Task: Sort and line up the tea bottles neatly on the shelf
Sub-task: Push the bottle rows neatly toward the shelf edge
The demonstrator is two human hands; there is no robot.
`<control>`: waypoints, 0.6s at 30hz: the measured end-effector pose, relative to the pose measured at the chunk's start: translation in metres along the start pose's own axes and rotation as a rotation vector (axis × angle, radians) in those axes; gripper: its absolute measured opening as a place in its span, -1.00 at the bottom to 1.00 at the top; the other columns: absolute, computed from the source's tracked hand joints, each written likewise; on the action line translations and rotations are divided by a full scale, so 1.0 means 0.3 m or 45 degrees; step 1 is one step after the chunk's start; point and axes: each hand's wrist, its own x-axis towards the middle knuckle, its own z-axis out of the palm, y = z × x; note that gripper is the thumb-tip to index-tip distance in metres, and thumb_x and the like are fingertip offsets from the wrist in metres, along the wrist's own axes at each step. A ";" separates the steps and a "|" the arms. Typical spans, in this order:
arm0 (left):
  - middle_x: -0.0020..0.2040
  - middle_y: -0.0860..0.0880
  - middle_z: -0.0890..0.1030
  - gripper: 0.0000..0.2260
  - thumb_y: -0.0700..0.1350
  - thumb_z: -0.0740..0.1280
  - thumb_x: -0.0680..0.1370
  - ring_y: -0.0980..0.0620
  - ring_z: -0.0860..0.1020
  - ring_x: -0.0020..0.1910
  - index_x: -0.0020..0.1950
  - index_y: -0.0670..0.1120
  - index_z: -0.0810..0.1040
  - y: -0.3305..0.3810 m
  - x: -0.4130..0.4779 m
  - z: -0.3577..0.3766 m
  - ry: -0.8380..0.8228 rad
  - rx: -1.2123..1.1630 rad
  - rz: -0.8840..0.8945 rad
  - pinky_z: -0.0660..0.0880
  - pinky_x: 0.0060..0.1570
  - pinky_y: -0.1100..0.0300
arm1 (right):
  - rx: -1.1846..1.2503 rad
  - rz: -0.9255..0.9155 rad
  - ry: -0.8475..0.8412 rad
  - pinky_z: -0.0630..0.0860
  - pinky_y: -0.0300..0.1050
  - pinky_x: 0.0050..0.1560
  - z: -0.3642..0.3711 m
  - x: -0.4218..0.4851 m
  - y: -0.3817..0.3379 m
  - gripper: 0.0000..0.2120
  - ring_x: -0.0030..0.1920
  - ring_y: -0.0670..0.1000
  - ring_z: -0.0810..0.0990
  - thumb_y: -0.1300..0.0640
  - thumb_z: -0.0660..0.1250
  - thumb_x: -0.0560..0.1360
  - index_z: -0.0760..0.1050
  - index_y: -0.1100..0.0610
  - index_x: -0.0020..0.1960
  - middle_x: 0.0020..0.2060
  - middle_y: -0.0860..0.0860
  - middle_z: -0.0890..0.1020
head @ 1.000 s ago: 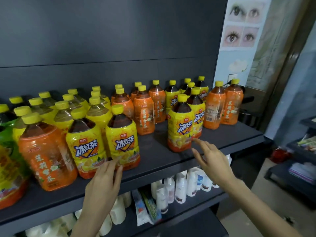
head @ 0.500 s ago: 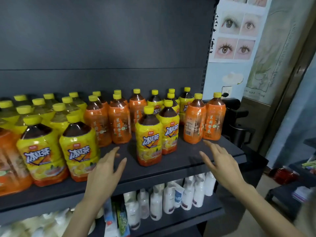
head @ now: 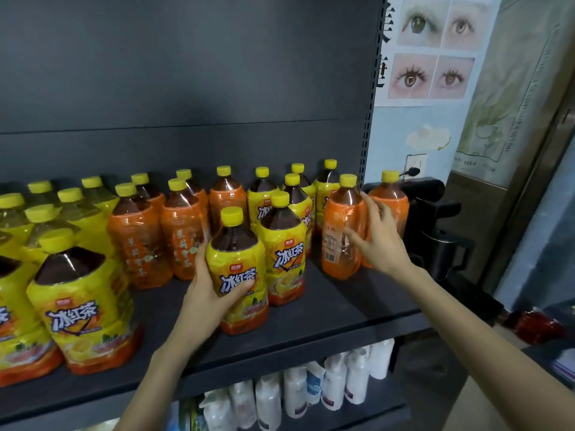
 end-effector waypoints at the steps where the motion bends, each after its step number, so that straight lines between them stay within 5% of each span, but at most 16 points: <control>1: 0.21 0.16 0.47 -0.15 0.18 0.47 0.29 0.19 0.51 0.14 0.43 0.30 0.01 -0.007 0.007 0.003 -0.002 -0.039 -0.001 0.46 0.19 0.06 | -0.032 0.000 0.002 0.30 0.31 0.32 0.008 0.032 0.009 -0.28 0.44 0.24 0.19 -0.13 0.28 0.52 -0.02 -0.06 0.53 0.47 0.16 0.15; 7: 0.04 0.42 0.52 -0.25 0.02 0.49 0.26 0.43 0.51 0.01 0.14 0.58 0.09 -0.030 0.045 -0.003 -0.025 -0.144 0.018 0.48 -0.11 0.48 | -0.126 -0.016 -0.035 0.17 0.18 0.39 0.049 0.124 0.022 -0.16 0.48 0.12 0.13 -0.27 0.28 0.45 -0.02 0.06 0.54 0.49 0.10 0.19; 14: 0.04 0.48 0.50 -0.27 0.22 0.52 0.18 0.38 0.53 0.05 0.16 0.56 0.13 -0.016 0.065 0.026 0.012 -0.179 -0.001 0.50 -0.10 0.46 | 0.384 -0.051 -0.028 0.28 -0.16 0.21 0.112 0.077 0.037 -0.08 0.31 0.04 0.25 -0.10 0.46 0.39 -0.08 -0.09 0.52 0.37 0.06 0.08; 18: 0.10 0.43 0.50 -0.27 0.08 0.52 0.31 0.34 0.52 0.09 0.23 0.51 0.13 -0.020 0.060 0.050 0.059 -0.164 0.013 0.52 -0.01 0.39 | 0.532 0.007 0.027 0.29 -0.07 0.25 0.175 0.053 0.038 -0.03 0.35 0.15 0.27 -0.07 0.48 0.38 -0.23 -0.33 0.43 0.36 0.09 0.13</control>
